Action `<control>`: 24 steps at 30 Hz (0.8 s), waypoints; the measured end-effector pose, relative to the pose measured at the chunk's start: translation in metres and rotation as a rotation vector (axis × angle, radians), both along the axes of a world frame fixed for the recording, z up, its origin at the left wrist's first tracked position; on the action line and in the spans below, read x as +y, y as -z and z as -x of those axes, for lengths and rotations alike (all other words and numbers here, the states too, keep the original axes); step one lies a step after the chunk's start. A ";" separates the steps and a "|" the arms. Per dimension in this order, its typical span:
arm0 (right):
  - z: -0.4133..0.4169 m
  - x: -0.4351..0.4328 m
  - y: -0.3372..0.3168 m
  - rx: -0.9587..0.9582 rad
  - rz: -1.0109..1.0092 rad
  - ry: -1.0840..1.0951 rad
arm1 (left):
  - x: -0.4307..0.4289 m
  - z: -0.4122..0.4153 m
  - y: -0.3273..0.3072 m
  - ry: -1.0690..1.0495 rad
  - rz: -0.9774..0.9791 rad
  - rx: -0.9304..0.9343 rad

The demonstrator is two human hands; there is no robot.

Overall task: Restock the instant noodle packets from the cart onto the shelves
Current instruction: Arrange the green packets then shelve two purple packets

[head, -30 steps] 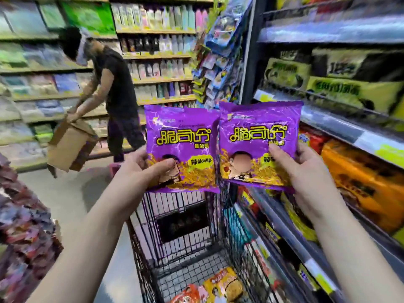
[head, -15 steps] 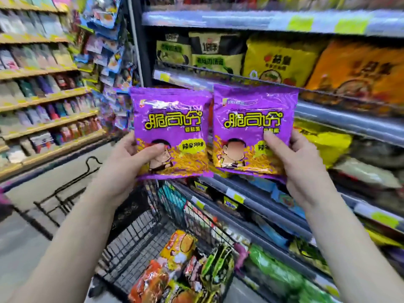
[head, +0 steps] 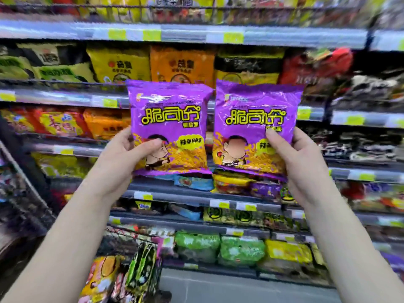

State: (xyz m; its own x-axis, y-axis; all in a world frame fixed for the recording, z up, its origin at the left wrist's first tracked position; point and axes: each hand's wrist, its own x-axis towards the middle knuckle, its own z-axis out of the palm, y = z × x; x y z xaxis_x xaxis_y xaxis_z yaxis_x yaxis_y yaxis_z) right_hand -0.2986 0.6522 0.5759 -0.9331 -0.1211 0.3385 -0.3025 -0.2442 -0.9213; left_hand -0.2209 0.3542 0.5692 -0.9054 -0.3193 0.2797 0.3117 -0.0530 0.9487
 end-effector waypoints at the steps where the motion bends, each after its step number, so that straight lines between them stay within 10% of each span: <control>1: -0.003 0.024 0.000 -0.003 0.004 0.030 | 0.021 0.006 -0.001 0.030 0.005 0.000; 24: -0.133 0.481 -0.014 0.036 0.055 0.680 | 0.501 0.071 -0.021 0.655 0.010 0.022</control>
